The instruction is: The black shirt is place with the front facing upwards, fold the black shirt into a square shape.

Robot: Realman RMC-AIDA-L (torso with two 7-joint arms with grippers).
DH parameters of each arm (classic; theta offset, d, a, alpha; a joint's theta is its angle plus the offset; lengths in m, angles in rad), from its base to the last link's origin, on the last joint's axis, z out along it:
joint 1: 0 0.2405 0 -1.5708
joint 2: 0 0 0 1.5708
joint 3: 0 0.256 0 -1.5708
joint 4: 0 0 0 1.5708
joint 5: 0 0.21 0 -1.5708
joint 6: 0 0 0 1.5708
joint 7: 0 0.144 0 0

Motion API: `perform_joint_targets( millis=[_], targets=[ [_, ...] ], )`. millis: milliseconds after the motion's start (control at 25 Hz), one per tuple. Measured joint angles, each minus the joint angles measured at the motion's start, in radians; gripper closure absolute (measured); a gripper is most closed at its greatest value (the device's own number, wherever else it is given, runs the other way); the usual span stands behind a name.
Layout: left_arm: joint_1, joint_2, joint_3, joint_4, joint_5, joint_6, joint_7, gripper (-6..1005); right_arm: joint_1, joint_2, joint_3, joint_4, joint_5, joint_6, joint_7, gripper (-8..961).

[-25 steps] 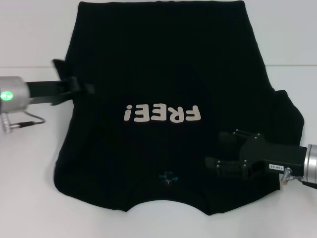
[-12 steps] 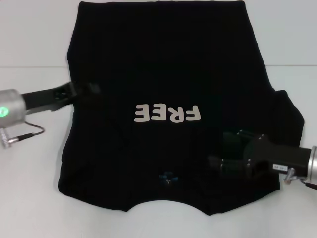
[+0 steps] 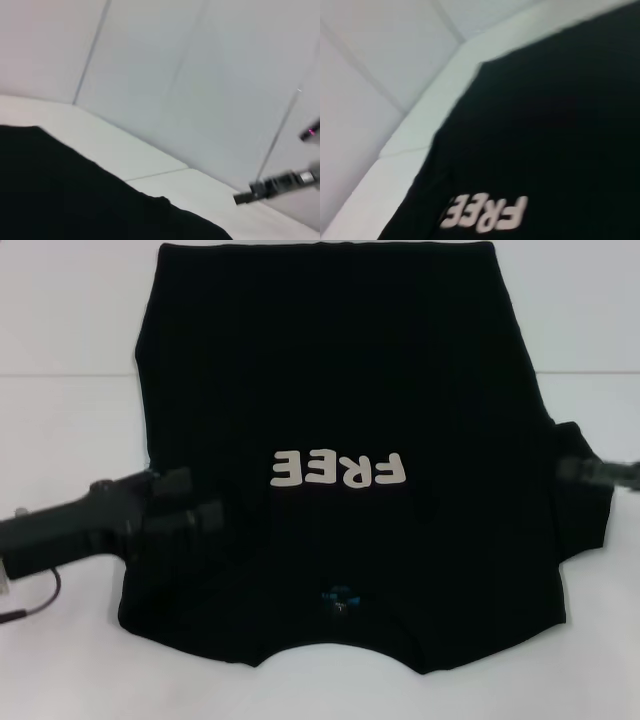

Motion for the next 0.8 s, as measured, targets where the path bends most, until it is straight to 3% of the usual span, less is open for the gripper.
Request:
perform_joint_targets(
  millis=[120, 240, 320, 520, 800],
  targets=[
    [0.024, -0.014, 0.000, 0.000, 0.003, 0.027, 0.086, 219, 0.014, -0.055, 0.003, -0.043, -0.090, -0.004, 0.276, 37],
    [0.029, -0.016, 0.001, 0.000, 0.008, 0.030, 0.099, 142, 0.048, -0.079, 0.010, -0.082, -0.232, 0.010, 0.456, 37],
    [0.027, -0.014, 0.004, -0.001, 0.019, 0.031, 0.100, 90, 0.080, -0.081, 0.017, -0.105, -0.318, 0.019, 0.526, 37],
    [0.022, -0.013, 0.009, 0.002, 0.054, 0.024, 0.106, 91, 0.149, -0.069, 0.022, -0.111, -0.445, 0.048, 0.603, 37],
    [0.020, -0.011, 0.009, 0.001, 0.057, 0.022, 0.109, 90, 0.202, -0.062, 0.002, 0.011, -0.519, 0.156, 0.614, 38]
  ],
)
